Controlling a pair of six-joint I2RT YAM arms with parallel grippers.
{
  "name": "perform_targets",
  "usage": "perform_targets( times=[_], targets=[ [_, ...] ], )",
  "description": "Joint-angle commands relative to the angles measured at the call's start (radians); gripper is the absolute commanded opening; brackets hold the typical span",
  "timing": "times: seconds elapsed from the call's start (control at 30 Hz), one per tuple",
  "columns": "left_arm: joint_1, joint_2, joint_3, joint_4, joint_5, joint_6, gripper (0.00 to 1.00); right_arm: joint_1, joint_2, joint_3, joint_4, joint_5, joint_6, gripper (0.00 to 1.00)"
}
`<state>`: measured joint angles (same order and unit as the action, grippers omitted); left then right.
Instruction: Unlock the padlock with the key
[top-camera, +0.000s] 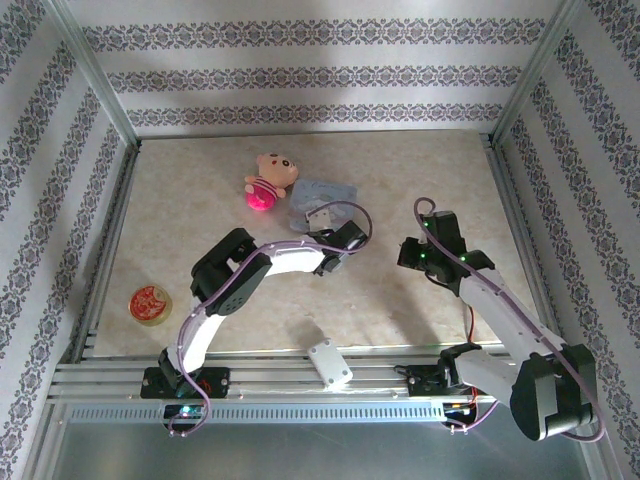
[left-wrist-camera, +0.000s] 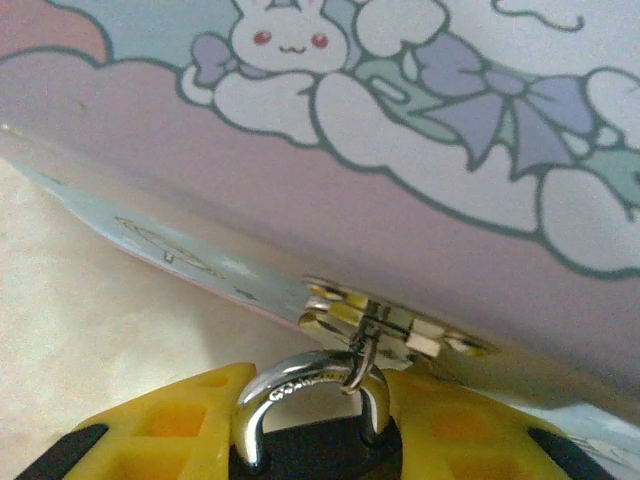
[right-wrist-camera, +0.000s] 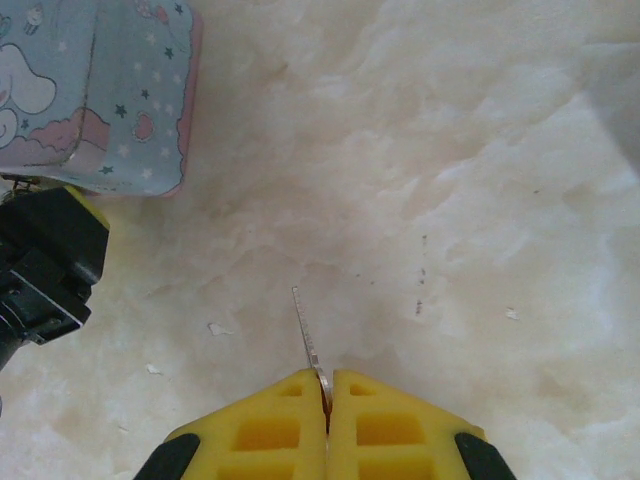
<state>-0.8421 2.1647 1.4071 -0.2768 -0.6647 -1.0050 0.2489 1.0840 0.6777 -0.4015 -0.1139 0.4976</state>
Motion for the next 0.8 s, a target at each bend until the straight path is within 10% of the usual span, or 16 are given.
perform_targets(
  times=[0.0,0.13,0.27,0.47,0.77],
  targets=[
    [0.008,-0.053,-0.028,-0.001,-0.006,-0.122,0.0,0.024,0.027,0.002,0.039,-0.001,0.005,0.0],
    [0.006,-0.044,-0.015,0.012,0.11,-0.15,0.01,0.044,0.051,-0.014,0.058,-0.018,0.01,0.0],
    [0.006,-0.033,0.002,0.053,0.191,-0.135,0.42,0.049,0.047,-0.059,0.095,-0.036,0.031,0.0],
    [0.011,-0.051,0.001,0.054,0.231,-0.078,0.63,0.049,0.034,-0.078,0.106,-0.04,0.048,0.0],
    [0.038,-0.136,-0.059,0.01,0.257,0.103,0.62,0.047,0.04,-0.055,0.096,-0.03,0.042,0.0]
  ],
)
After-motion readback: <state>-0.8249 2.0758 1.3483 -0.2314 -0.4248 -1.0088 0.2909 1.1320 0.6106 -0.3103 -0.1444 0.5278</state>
